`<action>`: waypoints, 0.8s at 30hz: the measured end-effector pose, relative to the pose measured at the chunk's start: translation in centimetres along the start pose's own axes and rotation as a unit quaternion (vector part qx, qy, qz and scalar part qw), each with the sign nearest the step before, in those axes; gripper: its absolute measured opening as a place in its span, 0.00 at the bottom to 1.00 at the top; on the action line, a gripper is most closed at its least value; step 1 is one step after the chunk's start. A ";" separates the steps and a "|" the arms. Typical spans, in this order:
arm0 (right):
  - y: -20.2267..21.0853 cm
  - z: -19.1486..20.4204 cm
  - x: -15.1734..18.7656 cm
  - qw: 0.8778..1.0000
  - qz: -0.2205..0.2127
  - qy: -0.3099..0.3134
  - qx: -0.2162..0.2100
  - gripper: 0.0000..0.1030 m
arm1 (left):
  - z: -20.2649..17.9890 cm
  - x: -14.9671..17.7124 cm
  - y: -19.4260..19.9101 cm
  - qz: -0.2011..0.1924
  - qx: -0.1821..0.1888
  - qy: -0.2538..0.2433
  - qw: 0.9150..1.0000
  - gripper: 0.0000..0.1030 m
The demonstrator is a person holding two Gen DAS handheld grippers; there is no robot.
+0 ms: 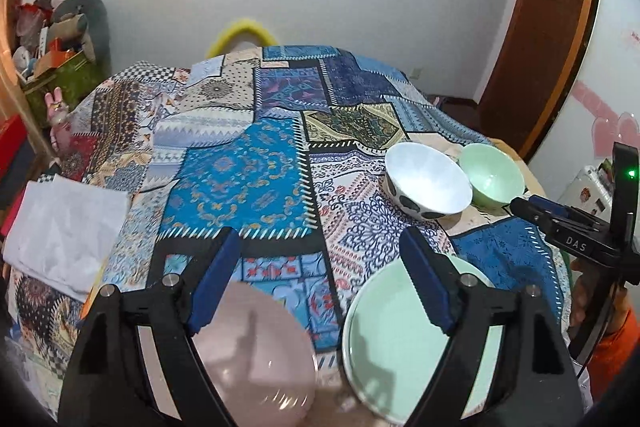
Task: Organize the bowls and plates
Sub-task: 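Move both tools to the white bowl with black dots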
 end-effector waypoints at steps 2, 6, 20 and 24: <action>-1.1 -0.7 -0.2 1.000 0.009 0.000 0.002 0.52 | -0.8 -0.6 -1.4 0.004 -0.004 -0.013 1.000 0.80; -3.7 -1.9 -0.2 0.999 0.041 -0.015 -0.011 0.52 | -1.9 -1.1 -3.9 0.020 -0.001 -0.025 0.999 0.80; -10.3 -3.2 -0.3 0.992 0.094 -0.070 -0.039 0.37 | -4.6 -1.6 -11.1 0.057 0.011 -0.052 0.997 0.80; -11.4 -3.2 -0.3 0.991 0.106 -0.075 -0.039 0.35 | -4.7 -1.7 -12.6 0.072 0.018 -0.047 0.996 0.80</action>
Point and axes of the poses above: each gripper's, at about its wrist camera, not at the fingertips, and y roughly against the way its jaws point, z to its left, x to its underside, the point moved 1 cm from there along -y, roughly the way its jaws point, and after that the axes turned 6 degrees about -z, right-handed, at the moved point
